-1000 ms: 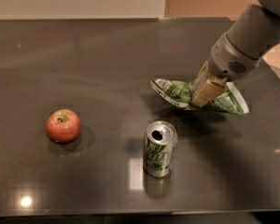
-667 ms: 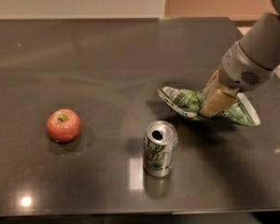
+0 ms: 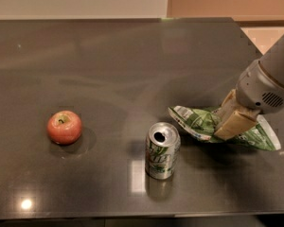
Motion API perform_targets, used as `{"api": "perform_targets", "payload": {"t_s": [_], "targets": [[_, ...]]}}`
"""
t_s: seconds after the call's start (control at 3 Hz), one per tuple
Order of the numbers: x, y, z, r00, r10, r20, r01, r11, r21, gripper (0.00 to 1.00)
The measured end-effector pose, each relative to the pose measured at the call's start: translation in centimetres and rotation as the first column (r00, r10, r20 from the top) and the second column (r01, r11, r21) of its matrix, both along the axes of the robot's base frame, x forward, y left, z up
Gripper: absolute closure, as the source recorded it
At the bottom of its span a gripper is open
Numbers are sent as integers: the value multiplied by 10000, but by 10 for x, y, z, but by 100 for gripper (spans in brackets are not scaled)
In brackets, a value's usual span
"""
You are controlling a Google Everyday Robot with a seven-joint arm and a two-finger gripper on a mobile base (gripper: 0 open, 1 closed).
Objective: Move green jalapeno chip bag near 7up can
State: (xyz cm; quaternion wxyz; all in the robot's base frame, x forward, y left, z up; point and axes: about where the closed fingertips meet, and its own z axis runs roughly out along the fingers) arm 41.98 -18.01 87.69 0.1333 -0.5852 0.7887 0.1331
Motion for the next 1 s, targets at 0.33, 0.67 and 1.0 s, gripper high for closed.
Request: {"api": "perform_targets", "payload": {"t_s": [0.33, 0.67, 1.0], "targets": [[-19, 2, -7, 9992, -115, -374, 111, 9999, -123, 82], [-31, 8, -12, 9981, -65, -616, 57, 9999, -126, 58], [-41, 14, -16, 9969, 12, -785, -18, 10000, -77, 35]]}}
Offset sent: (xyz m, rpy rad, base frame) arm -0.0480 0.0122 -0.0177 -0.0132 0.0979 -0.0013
